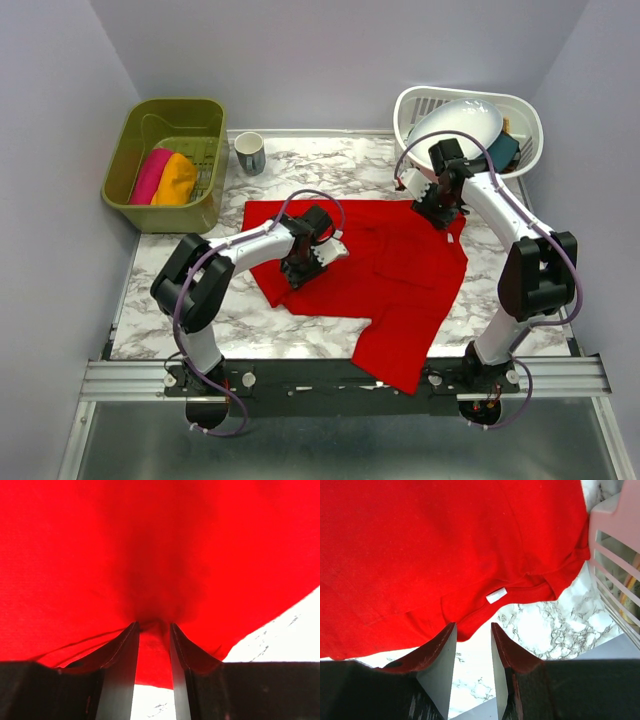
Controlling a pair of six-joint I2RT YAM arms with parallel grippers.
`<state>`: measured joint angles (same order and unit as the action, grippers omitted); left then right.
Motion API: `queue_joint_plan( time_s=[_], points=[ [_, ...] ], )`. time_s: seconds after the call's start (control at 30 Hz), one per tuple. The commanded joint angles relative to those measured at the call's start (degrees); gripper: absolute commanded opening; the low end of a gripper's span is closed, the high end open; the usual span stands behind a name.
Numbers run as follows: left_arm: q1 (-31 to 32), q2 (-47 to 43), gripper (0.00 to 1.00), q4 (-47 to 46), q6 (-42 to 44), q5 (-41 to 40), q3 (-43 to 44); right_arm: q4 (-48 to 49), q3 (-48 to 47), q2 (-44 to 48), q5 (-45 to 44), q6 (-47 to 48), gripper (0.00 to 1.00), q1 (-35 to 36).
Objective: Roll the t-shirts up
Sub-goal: Fold the T-shirt at the center of the board.
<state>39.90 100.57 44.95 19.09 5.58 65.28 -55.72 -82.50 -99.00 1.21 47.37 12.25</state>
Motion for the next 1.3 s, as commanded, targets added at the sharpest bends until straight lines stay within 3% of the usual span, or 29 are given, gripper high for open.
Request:
queue_joint_plan(
  time_s=[0.0,0.67,0.87,0.93,1.13,1.27],
  points=[
    [0.79,0.41,0.4,-1.79,-2.83,-4.09,-2.51,-1.49,-2.23,-0.75,1.6,-0.53,0.42,-0.3],
    [0.62,-4.51,0.24,1.72,-2.39,-5.14,-0.94,-0.97,-0.21,0.04,2.56,-1.58,0.42,-0.3],
    [0.35,-5.65,0.12,1.63,-2.48,-5.15,-2.87,-1.23,-0.82,-0.4,3.0,-2.02,0.42,-0.3],
    [-0.43,-6.61,0.03,2.25,-2.22,-6.02,-3.31,-1.58,-0.91,0.12,3.36,-1.41,0.42,-0.3],
    [-10.69,-13.28,0.0,6.02,-2.75,-6.29,-7.52,-2.63,6.45,11.77,17.4,8.93,0.42,-0.21],
    [-13.61,-18.21,0.0,7.08,-0.9,-8.21,-11.57,-4.21,13.67,19.61,23.91,16.24,0.43,4.42]
  ],
)
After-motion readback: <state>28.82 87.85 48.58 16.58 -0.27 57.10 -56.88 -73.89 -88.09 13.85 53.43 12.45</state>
